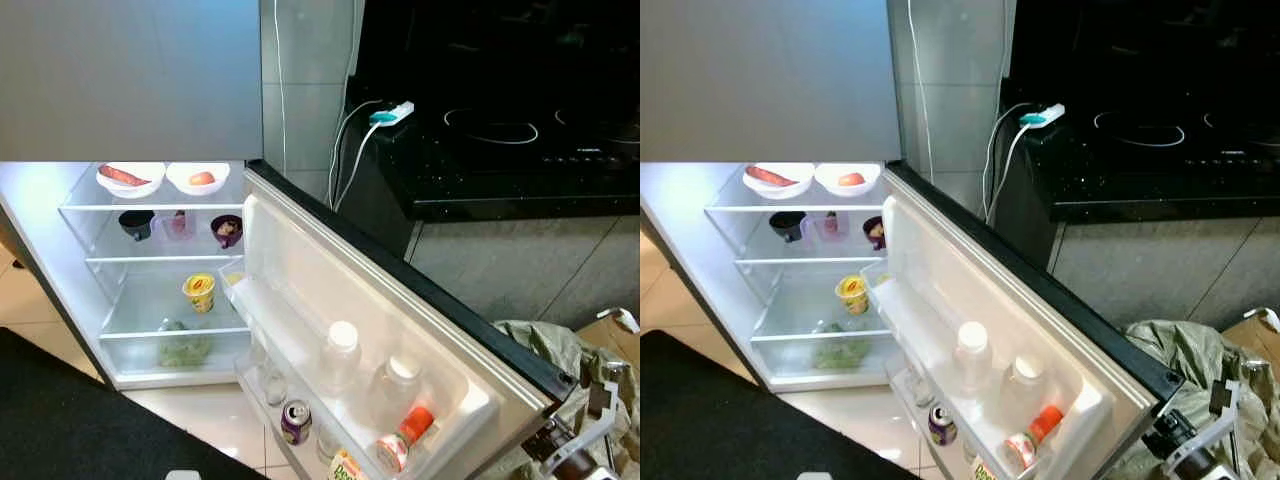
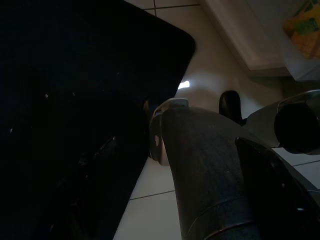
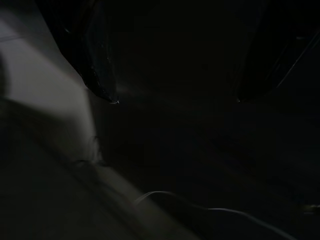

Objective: Restocking fridge

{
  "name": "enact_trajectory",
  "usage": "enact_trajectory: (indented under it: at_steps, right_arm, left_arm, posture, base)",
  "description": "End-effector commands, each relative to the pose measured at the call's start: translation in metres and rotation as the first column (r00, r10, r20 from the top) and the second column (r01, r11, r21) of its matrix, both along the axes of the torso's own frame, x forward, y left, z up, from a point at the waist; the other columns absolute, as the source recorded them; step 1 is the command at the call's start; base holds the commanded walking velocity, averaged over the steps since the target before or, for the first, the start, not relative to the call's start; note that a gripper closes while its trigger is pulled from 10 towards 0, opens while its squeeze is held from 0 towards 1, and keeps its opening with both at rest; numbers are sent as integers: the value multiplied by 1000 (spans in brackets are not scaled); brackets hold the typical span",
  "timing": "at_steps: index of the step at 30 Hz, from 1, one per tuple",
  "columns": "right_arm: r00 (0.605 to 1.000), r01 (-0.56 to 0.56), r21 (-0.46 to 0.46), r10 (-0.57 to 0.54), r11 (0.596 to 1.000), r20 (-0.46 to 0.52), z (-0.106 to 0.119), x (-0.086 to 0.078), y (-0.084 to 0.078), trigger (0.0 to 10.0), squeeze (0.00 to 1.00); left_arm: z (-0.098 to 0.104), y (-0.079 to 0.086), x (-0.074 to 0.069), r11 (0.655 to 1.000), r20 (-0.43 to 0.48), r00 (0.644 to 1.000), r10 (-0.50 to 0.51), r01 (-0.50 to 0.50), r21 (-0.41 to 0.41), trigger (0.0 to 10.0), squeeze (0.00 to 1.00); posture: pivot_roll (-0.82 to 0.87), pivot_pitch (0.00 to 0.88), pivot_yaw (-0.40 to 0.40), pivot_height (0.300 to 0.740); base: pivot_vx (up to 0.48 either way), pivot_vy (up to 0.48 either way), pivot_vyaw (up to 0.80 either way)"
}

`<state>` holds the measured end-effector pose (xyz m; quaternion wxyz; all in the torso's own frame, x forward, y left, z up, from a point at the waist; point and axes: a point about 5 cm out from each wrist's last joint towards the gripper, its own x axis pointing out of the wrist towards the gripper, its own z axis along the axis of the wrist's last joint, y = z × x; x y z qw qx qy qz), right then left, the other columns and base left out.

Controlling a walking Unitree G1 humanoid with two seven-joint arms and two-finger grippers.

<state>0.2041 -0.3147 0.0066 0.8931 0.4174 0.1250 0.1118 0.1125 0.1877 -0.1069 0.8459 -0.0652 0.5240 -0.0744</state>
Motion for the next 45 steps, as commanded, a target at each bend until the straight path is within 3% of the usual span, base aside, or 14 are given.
enact_trajectory:
  at_steps: [1,3,4,11,20,29,42,45]
  right_arm:
    - [995,28,-73,-35,997,-91,-11,-8,-1,10000,0]
    - [988,53,-122,-70,991,-140,-16,-11,-2,10000,0]
    - [969,84,-204,-127,975,-211,-23,-17,-5,10000,0]
    - [920,132,-317,-235,939,-314,-35,-30,-10,10000,0]
    - [889,159,-408,-310,899,-337,-37,-31,-13,10000,0]
    - [843,73,-530,-336,845,-419,-47,-39,-10,10000,0]
    - [839,62,-567,-351,821,-416,-48,-38,-9,10000,0]
    - [847,90,-601,-378,794,-373,-42,-31,-13,10000,0]
  left_arm:
    - [-6,-10,-15,1000,-63,998,-6,4,-28,10000,0]
    - [-6,-11,-15,1000,-64,998,-7,5,-29,10000,0]
    - [-6,-12,-16,999,-67,998,-13,11,-30,10000,0]
    - [-6,-13,-17,999,-73,997,-19,17,-35,10000,0]
    - [-6,-12,-16,999,-73,997,-24,22,-32,10000,0]
    - [-6,-13,-15,999,-69,997,-27,25,-34,10000,0]
    - [-5,-9,-13,1000,-59,998,-11,9,-23,10000,0]
    - [-5,-9,-13,1000,-60,998,-11,10,-21,10000,0]
  posture:
    - [-35,0,-59,740]
    - [-36,0,-60,740]
    - [-36,0,-60,740]
    - [-36,0,-61,740]
    - [-36,0,-57,740]
    - [-35,0,-59,740]
    - [-38,0,-57,740]
    - [-40,0,-55,740]
  base:
    - [0,0,0]
    - [0,0,0]
    - [0,0,0]
    - [-168,0,0]
    - [-322,0,0]
    - [-331,0,0]
    - [-77,0,0]
    - [0,0,0]
